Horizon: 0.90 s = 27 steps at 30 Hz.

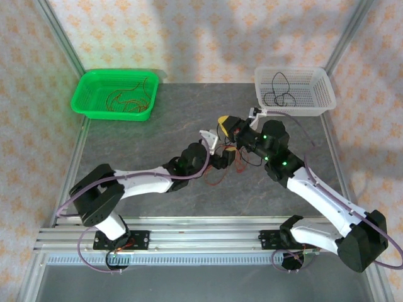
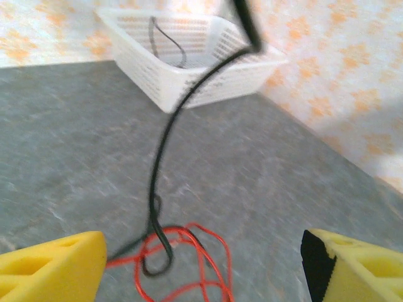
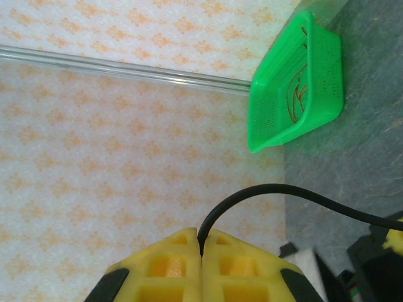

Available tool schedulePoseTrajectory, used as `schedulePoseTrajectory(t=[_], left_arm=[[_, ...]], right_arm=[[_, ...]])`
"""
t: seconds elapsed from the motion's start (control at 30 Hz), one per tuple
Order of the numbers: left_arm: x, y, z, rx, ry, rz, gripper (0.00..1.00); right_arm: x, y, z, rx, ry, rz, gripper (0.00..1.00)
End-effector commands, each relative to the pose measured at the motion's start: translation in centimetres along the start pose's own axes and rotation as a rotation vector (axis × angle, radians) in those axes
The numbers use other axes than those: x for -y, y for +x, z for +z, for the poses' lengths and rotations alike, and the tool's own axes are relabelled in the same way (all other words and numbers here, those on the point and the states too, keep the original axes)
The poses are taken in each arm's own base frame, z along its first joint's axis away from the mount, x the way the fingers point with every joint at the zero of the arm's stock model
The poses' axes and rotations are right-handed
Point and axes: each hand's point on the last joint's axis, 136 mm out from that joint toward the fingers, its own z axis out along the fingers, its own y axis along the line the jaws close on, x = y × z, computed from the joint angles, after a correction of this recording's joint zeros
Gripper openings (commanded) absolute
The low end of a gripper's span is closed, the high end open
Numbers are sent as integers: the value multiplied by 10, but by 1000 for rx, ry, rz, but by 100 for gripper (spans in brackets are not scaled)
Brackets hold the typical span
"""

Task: Untangle the cables

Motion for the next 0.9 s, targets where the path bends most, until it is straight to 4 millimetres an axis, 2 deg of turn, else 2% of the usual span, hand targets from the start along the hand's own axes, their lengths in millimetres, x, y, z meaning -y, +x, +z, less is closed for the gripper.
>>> schedulePoseTrajectory(t=[0.0,0.13,0.2,0.27,0.33,0.4,0.7,0.87], left_arm=[[-29,-17,19,75,-175,29,83],[-50,-16,44,83,-254,25,82],[-55,-12,52,79,-262,26,77],[-60,-6,59,66,-268,26,64],[-66,3,61,51,-280,15,43],[-69,12,59,42,-282,-4,31],[-94,51,27,1,-338,-60,30],[-103,64,13,-9,-363,-74,34]], right_arm=[[-24,-4,-7,23,-92,21,0],[-33,-5,-12,25,-107,20,0],[-38,-5,-14,27,-105,11,0],[-46,-6,-15,27,-110,-10,0],[-53,-8,-18,33,-111,-28,0],[-60,-10,-21,44,-116,-43,0],[-112,-30,-36,143,-137,-180,0],[-139,-38,-36,169,-153,-242,0]])
